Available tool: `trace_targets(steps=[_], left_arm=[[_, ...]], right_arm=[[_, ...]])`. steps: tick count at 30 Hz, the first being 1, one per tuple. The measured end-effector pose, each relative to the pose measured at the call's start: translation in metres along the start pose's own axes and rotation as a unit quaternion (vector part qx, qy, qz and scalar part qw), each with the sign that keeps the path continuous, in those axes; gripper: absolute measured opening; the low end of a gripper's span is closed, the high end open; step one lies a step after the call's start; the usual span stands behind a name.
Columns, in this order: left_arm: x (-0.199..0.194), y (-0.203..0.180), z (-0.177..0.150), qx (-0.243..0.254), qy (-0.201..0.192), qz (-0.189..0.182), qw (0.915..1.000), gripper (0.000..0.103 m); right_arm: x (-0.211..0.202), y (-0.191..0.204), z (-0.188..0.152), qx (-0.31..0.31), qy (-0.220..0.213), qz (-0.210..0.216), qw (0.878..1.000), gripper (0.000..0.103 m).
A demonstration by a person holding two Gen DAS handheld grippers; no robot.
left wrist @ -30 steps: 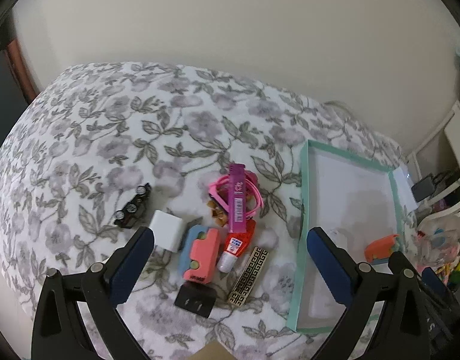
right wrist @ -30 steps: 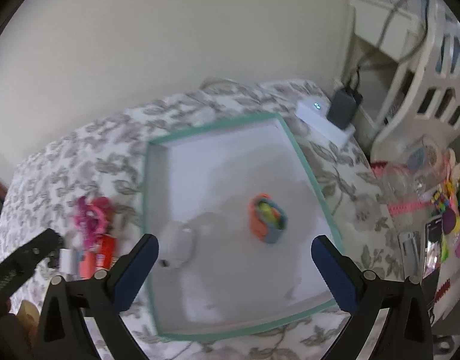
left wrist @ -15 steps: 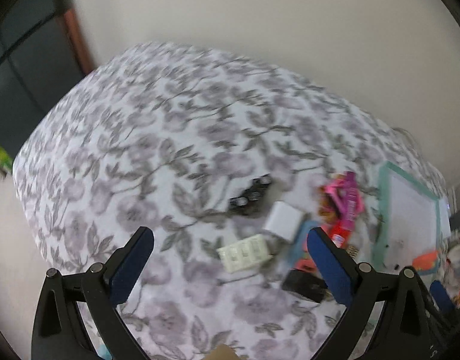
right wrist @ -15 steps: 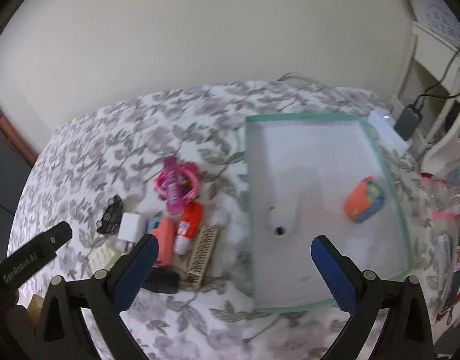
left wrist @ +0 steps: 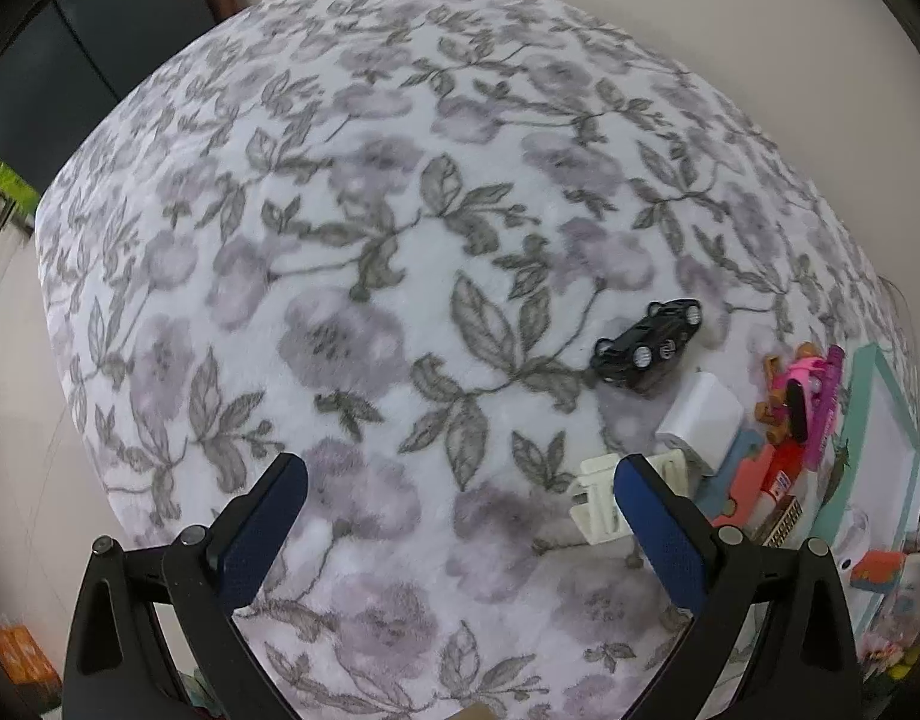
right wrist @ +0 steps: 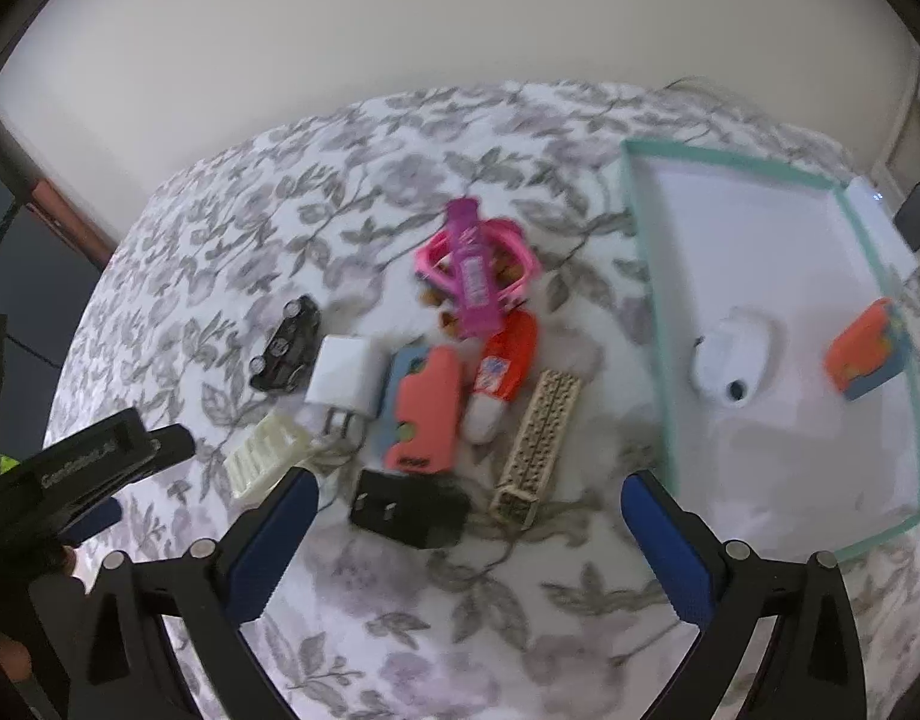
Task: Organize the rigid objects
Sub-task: 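Move both grippers back over the remaining objects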
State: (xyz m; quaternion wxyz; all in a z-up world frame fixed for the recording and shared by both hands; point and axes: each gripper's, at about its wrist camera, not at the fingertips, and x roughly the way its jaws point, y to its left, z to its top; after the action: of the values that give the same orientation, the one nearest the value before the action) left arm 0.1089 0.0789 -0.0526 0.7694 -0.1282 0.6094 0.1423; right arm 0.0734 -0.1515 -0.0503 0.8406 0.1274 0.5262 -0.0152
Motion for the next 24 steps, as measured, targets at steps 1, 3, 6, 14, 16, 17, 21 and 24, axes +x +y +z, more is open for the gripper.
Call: trace_targets(steps=[1, 3, 6, 14, 16, 17, 21, 24], left_arm=[[0.003, 0.000, 0.000, -0.001, 0.004, 0.003, 1.0000, 0.102], [0.009, 0.000, -0.001, 0.002, 0.012, 0.005, 0.9999, 0.102], [0.012, -0.002, -0.002, 0.008, 0.015, 0.002, 0.9998, 0.102], [0.014, -0.021, -0.005, 0.049, 0.021, -0.014, 0.9985, 0.102], [0.014, -0.027, -0.006, 0.061, 0.022, -0.024, 0.9976, 0.102], [0.014, -0.029, -0.006, 0.064, 0.022, -0.030, 0.9973, 0.102], [0.018, -0.041, -0.007, 0.076, 0.021, -0.054, 0.9955, 0.102], [0.021, -0.050, -0.008, 0.091, 0.015, -0.053, 0.9943, 0.102]], right_arm=[[0.003, 0.002, -0.001, 0.001, 0.005, 0.002, 1.000, 0.100], [0.010, 0.006, -0.003, -0.001, 0.015, -0.001, 1.000, 0.097], [0.018, 0.011, -0.007, -0.004, 0.028, -0.007, 1.000, 0.092], [0.030, 0.024, -0.012, -0.022, 0.038, -0.001, 0.999, 0.078], [0.029, 0.024, -0.011, -0.019, 0.035, 0.002, 0.999, 0.072], [0.028, 0.024, -0.011, -0.018, 0.033, 0.004, 0.999, 0.067], [0.030, 0.023, -0.012, -0.014, 0.036, 0.012, 0.999, 0.061], [0.031, 0.022, -0.012, -0.012, 0.040, 0.014, 0.999, 0.057]])
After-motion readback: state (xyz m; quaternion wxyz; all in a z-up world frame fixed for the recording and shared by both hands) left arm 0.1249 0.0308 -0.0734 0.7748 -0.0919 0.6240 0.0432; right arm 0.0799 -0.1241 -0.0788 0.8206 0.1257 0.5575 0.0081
